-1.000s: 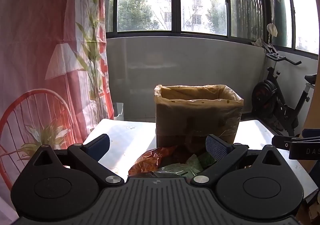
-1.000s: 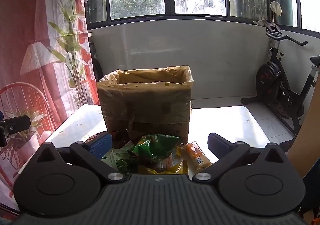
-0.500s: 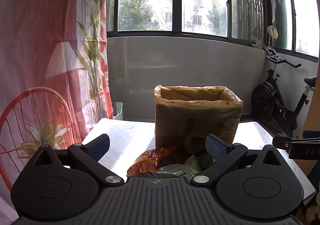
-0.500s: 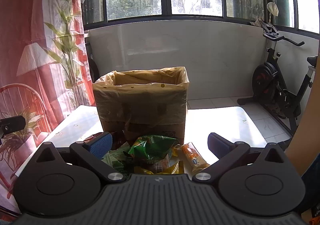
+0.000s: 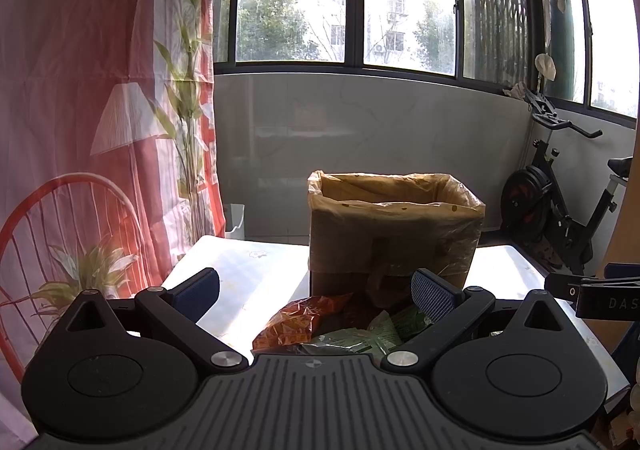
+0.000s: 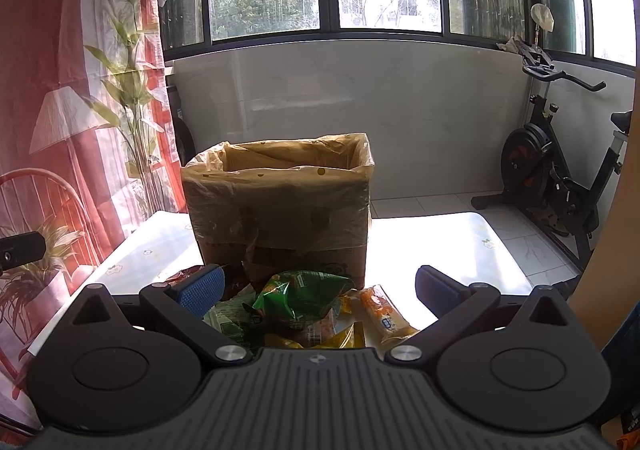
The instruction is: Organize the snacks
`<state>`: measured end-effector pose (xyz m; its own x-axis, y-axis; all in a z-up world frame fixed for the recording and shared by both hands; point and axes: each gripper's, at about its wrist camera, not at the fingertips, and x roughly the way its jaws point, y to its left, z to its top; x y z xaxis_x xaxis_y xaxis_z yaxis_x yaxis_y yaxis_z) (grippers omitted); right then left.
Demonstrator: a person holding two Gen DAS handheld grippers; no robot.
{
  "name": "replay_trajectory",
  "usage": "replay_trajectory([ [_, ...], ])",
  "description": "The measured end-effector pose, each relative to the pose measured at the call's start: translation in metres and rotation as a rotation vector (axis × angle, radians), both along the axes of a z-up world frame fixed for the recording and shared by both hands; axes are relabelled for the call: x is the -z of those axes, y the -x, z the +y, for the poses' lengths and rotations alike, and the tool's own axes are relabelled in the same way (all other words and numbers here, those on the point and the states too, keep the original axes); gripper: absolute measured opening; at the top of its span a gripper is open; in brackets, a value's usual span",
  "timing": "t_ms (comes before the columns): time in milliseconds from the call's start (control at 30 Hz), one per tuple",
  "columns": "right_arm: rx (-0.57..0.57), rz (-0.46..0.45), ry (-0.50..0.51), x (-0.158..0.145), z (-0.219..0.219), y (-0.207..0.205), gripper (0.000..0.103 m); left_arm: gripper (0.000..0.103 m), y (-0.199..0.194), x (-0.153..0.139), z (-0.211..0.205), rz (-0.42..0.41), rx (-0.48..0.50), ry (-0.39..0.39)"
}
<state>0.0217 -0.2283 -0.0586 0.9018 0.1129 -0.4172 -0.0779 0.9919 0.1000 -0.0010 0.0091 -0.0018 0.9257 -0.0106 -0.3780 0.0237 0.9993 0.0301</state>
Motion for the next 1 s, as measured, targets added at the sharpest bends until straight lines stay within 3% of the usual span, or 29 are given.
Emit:
replay_trajectory([
  [1000, 0.001, 0.002, -0.003, 0.0009, 0.0001, 0.0003, 0.103, 0.103, -0.0008, 0.0025, -0.0003, 0.006, 0.001, 0.01],
])
